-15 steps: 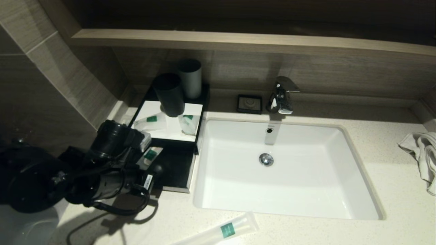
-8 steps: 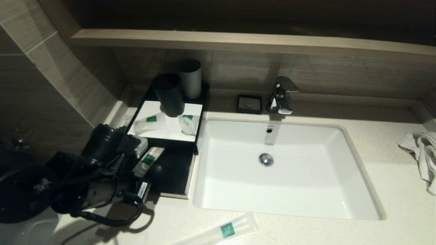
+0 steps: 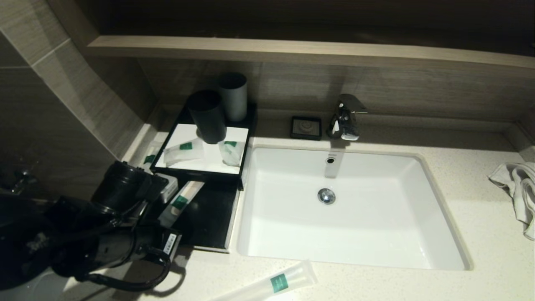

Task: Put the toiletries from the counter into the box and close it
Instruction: Open the drawer

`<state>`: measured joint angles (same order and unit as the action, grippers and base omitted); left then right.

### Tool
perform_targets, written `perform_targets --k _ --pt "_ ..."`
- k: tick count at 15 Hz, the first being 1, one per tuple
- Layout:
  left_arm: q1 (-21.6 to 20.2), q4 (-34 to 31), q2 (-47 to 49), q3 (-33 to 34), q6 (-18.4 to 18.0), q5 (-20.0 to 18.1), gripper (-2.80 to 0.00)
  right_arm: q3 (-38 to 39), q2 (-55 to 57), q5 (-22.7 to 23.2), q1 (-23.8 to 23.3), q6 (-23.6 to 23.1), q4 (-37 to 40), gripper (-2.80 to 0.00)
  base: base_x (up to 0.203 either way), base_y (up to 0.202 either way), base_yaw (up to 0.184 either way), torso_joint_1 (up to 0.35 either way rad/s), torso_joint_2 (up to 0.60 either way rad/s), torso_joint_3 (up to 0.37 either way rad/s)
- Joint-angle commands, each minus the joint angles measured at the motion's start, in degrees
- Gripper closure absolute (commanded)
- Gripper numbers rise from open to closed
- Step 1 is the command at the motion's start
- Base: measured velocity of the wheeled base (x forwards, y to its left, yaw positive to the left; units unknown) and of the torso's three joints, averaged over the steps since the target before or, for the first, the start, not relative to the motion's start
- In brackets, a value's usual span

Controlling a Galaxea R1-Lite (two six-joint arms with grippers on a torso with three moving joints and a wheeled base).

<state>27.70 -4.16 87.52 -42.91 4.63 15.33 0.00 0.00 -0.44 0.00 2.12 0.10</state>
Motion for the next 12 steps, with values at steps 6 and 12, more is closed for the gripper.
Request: perform_targets --k 6,12 --pt "0.08 -0.06 -2.25 2.11 0.38 0.14 0.00 0.00 0.00 0.00 0.00 0.04 -0.01 0.00 0.000 0.000 0.000 0.000 0.00 0.000" --pt "0.52 0.03 -3.50 4.04 0.64 0.14 0.00 0.00 0.00 0.00 0.00 -0.01 -0.09 0.00 0.000 0.000 0.000 0.000 0.00 0.000"
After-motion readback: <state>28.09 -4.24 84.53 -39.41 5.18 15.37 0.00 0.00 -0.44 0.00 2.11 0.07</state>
